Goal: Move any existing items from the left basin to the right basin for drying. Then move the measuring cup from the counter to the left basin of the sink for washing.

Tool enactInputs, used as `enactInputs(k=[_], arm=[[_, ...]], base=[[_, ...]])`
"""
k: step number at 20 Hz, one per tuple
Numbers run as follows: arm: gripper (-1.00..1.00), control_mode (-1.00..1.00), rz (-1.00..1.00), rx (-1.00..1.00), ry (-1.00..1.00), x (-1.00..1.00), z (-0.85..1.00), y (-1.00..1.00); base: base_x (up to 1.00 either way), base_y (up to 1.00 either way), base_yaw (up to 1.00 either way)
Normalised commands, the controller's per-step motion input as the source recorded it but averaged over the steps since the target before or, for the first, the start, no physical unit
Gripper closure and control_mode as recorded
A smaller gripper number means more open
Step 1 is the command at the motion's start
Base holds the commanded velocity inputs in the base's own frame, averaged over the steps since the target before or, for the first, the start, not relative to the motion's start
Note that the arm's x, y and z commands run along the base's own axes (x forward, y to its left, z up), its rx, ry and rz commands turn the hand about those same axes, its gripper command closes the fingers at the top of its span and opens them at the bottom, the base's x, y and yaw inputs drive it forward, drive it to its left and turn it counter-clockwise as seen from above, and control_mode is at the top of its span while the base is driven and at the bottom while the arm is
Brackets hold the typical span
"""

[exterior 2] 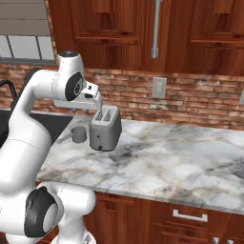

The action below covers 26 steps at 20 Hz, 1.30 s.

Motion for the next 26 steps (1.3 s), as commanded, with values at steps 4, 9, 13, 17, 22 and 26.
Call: enactInputs(k=[4,9,13,17,22,26], arm=[[-1.00,1.00,0.00,0.00,0.00,0.00,0.00,0.00],[-1.00,1.00,0.00,0.00,0.00,0.00,0.00,0.00],[-1.00,1.00,0.00,0.00,0.00,0.00,0.00,0.00],[-1.00,1.00,0.00,0.00,0.00,0.00,0.00,0.00],[-1.00,1.00,0.00,0.00,0.00,0.00,0.00,0.00],[-1.00,1.00,0.00,0.00,0.00,0.00,0.00,0.00]], base=[[-0.04,0.11,0.00],[0.00,0.55,-0.02],[0.00,0.65,-0.04],[0.00,0.53,-0.03],[0.00,0.50,-0.04],[0.00,0.44,-0.05]])
